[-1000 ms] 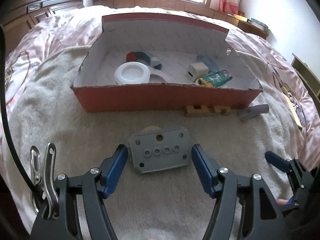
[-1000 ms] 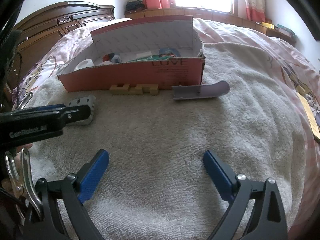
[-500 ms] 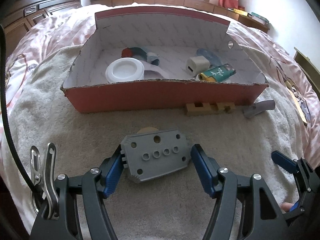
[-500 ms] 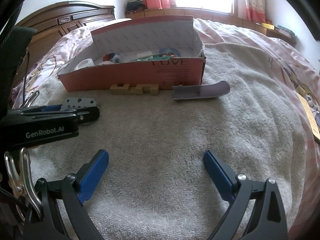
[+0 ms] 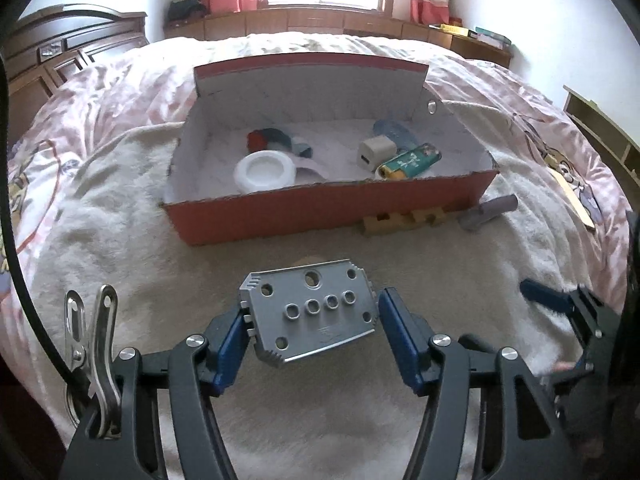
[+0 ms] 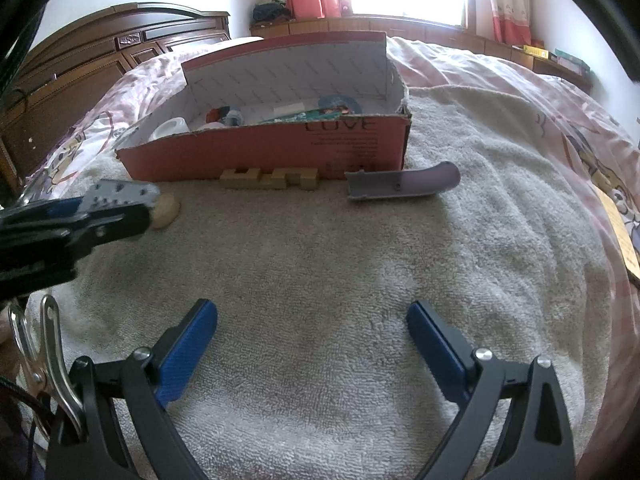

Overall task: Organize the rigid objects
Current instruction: 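Lift the grey block with the left gripper while the right gripper moves to the round wooden disc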

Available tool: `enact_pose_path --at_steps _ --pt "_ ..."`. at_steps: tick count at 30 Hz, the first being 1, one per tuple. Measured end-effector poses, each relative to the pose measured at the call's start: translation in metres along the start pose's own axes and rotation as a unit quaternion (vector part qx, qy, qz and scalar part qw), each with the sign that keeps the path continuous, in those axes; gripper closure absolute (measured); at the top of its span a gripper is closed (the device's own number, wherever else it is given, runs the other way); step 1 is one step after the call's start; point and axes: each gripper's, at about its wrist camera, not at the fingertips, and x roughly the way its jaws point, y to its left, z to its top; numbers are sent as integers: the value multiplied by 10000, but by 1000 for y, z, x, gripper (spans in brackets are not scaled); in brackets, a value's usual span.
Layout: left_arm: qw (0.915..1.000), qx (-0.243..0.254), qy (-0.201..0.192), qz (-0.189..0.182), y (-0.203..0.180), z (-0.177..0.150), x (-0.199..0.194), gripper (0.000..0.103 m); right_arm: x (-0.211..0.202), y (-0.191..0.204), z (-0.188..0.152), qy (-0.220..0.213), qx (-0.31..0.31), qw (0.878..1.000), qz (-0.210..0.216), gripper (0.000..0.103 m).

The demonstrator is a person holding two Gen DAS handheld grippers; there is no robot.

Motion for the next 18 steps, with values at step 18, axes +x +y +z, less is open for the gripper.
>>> enact_pose_path --at_steps 18 --pt "9949 -938 78 360 83 -29 -2 40 1 40 26 102 -89 9992 387 15"
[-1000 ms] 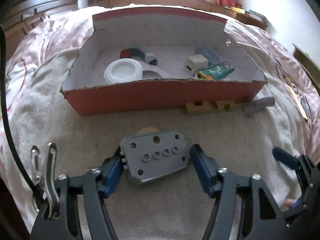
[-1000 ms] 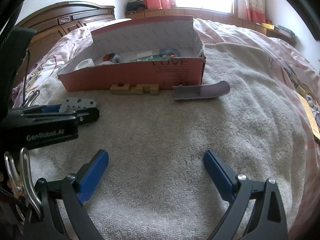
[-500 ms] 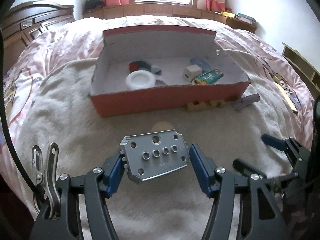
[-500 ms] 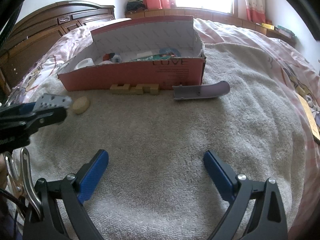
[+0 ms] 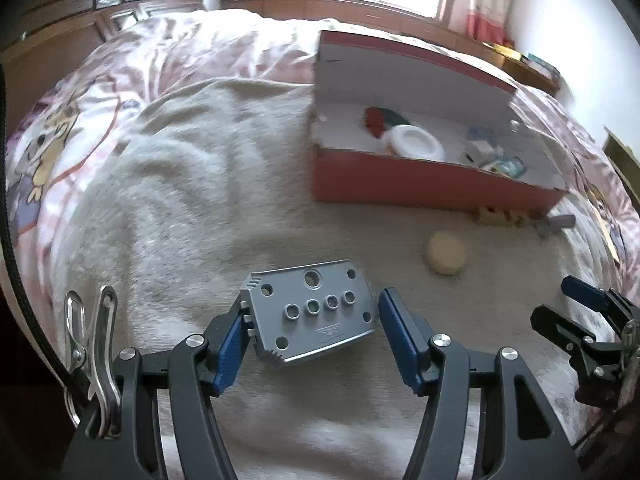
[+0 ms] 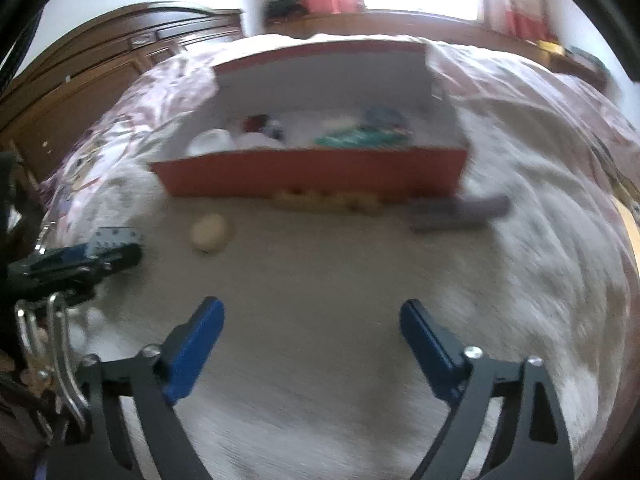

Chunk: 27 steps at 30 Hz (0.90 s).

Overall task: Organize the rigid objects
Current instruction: 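Lift the grey block with the left gripper while the right gripper moves to the round wooden disc, then grasp the round wooden disc with the right gripper while the left gripper holds the grey block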

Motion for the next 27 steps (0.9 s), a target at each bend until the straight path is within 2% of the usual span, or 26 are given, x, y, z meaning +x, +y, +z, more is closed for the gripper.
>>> enact_pose_path --at_steps 5,11,22,27 --pt "9999 -144 61 43 10 -5 7 40 16 36 22 42 -418 9990 165 27" --pt "9999 -117 16 20 11 -8 8 40 39 59 37 233 -536 9976 368 39" --pt "9999 -153 -13 -39 13 -8 9 40 61 75 41 357 -724 9965 191 47" --pt "9999 -157 -12 -36 14 -8 8 40 58 69 40 297 -645 9974 69 68"
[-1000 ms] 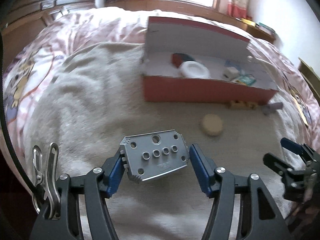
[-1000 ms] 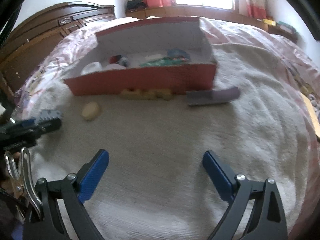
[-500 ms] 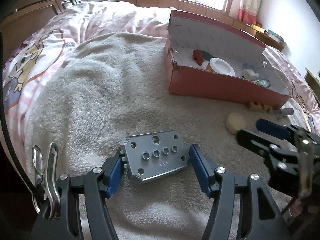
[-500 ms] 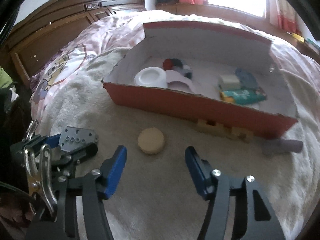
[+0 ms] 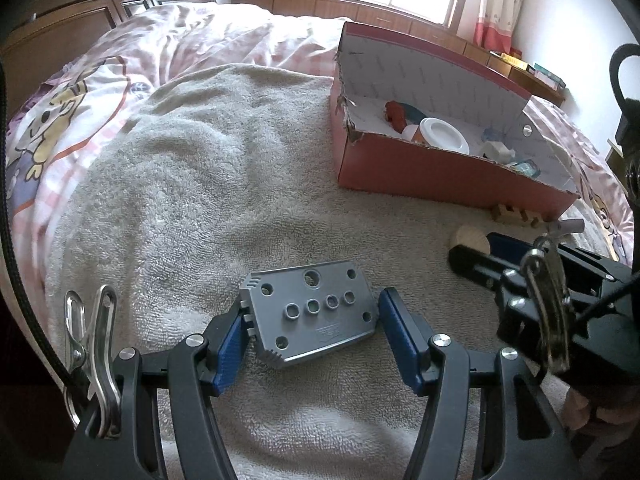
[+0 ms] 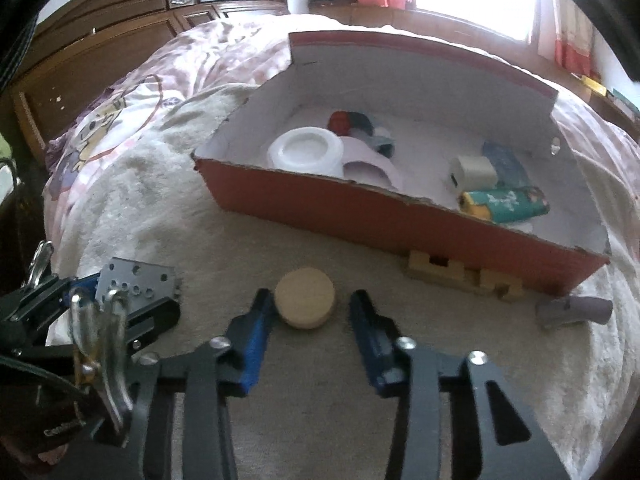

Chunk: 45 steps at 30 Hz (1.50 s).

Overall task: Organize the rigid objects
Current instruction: 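Grasp the round wooden disc with the right gripper while the left gripper holds the grey block, then carry the grey block and wooden disc over the box with both grippers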

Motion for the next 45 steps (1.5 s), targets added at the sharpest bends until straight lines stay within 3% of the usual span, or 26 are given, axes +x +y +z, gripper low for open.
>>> enact_pose_path --at_steps 19,27,45 --pt "9999 137 -96 -17 -11 3 -10 40 -27 -17 -21 -23 95 9998 156 70" --pt "9993 309 -184 -85 -26 12 -17 40 -48 -31 -27 -223 178 9994 171 70" --pt "9946 800 -569 -333 -71 70 -23 40 -72 -63 5 -616 285 9977 69 70"
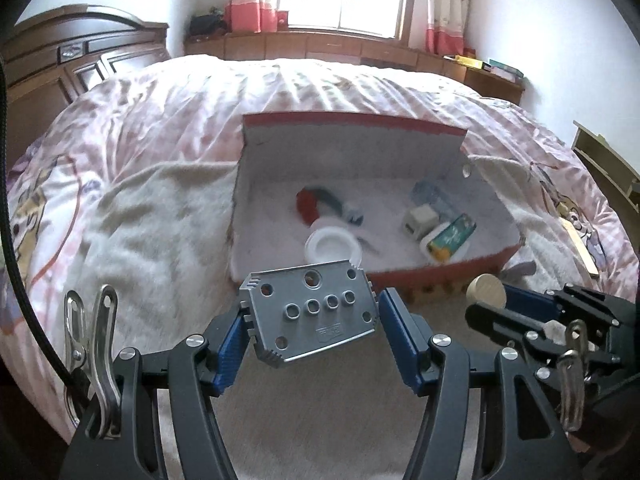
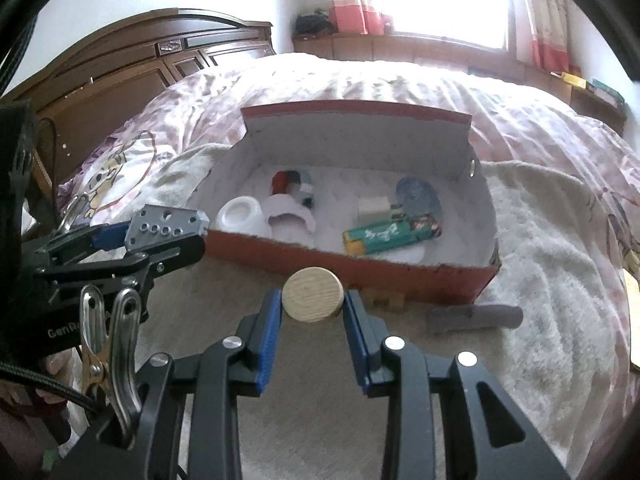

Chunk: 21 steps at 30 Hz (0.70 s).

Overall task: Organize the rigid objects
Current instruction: 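Carry the grey block and wooden disc over the box with both grippers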

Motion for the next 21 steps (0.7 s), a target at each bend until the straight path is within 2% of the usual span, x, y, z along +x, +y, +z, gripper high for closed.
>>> enact_pose_path --at_steps 12,21 --pt "9998 182 -126 -26 -16 46 30 40 18 -27 37 -208 222 9995 -106 70" --pt "9999 124 36 48 -18 66 63 40 42 -48 56 -255 475 9984 -153 70"
